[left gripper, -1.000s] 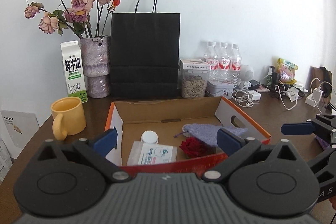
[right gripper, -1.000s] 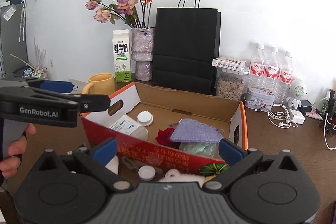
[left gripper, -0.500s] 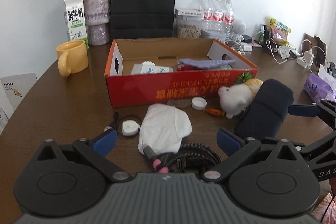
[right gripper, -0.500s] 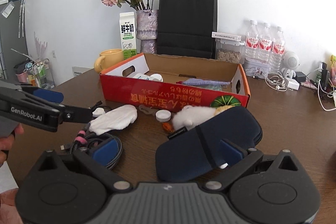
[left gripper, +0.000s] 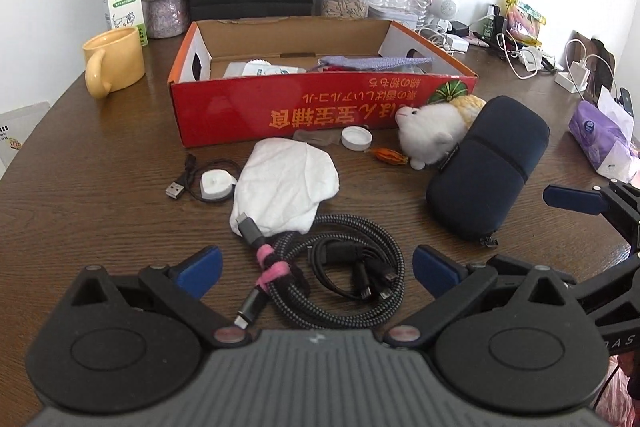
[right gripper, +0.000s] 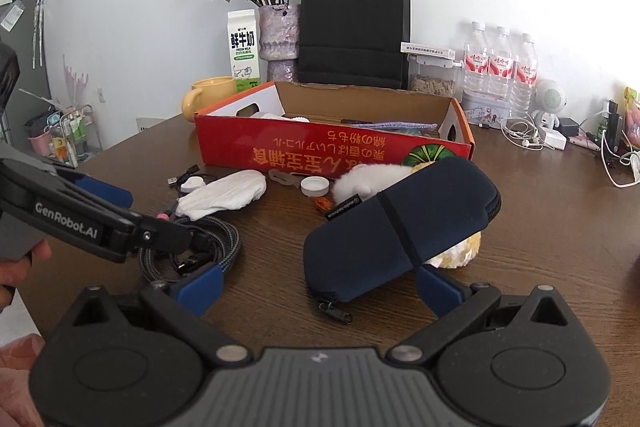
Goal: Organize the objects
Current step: 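Withdraw both open tools from the box back toward the pile, then grasp the braided black cable with the left tool while the right tool grasps a small cable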
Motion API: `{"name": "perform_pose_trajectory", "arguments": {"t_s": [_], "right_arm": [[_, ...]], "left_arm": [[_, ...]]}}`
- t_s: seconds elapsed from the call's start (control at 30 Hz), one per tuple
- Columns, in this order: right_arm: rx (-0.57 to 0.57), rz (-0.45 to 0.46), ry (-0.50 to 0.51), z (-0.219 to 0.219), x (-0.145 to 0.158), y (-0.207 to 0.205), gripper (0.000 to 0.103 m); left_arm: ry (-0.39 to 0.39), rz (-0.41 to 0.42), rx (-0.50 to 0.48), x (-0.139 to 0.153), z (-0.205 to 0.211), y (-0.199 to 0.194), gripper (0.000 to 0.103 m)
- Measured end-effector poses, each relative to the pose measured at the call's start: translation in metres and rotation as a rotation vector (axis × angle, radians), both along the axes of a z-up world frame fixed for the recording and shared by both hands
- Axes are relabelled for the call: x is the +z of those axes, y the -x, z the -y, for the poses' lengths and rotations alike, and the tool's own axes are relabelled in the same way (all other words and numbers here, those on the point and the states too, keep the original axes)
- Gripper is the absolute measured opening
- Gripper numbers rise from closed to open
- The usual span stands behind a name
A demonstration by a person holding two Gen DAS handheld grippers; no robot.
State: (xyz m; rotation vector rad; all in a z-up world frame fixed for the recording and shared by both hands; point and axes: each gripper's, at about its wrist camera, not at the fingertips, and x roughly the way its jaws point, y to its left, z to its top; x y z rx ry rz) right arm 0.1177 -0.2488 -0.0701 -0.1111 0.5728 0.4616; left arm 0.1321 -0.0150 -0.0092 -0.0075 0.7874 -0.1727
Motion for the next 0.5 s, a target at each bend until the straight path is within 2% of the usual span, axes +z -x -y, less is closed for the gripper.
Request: {"name": "perform_pose_trajectory", "arguments": {"t_s": [0.27,0.5], "right_arm": [[-0.005,-0.005,-0.021,0.005,-0.001,0.005,0.103],[-0.013,-0.012,-0.032,0.008,-0.005,0.002,0.103]], "left_arm": [[0.014,-0.091,0.009,-0.011,0.010,-0.016,0.103],[-0.017,-0.133,0.021,-0.018,0.021,-0.030,0.103]]}}
